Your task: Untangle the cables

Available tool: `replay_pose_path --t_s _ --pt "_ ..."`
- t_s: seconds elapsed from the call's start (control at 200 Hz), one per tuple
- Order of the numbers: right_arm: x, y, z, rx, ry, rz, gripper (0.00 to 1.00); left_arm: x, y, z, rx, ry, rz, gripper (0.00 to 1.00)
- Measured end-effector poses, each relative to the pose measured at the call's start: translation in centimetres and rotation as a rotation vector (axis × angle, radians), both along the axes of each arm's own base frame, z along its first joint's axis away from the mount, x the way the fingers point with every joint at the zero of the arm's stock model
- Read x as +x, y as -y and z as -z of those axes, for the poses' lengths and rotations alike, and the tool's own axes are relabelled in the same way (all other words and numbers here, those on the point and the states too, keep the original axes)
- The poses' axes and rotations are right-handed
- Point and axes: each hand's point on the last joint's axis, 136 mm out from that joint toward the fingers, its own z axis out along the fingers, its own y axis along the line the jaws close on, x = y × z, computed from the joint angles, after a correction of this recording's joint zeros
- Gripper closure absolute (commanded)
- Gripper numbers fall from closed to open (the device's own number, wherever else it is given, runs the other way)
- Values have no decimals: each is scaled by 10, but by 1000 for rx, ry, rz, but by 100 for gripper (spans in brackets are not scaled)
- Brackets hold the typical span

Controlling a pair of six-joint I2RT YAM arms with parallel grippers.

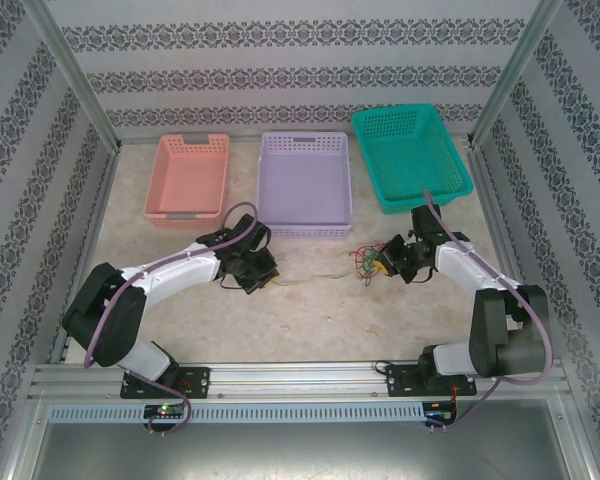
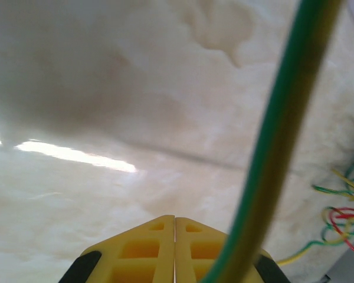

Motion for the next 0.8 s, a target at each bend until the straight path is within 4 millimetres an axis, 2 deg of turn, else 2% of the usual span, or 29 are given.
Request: replay_pose_path --t_s 0.095,0.225,0.315,0.41,0.535,0.664,0.804 --pt "1 17 3 -31 -7 39 100 -3 -22 2 59 -10 -17 100" --pt "0 45 4 -88 -9 99 100 -3 -53 -9 120 9 -40 100" --pt "-1 54 1 -102 -4 114 100 -3 -69 -18 148 25 -47 100" --pt "-1 56 0 -110 -3 111 100 -3 -75 -25 158 38 -35 100" --pt "-2 51 1 -113 -4 90 100 0 -70 -39 136 64 0 100" --pt "-4 37 -1 -128 -13 36 71 3 -63 -66 97 105 34 100" --pt "-7 25 -7 -158 -14 -12 47 0 -59 -103 62 150 65 100"
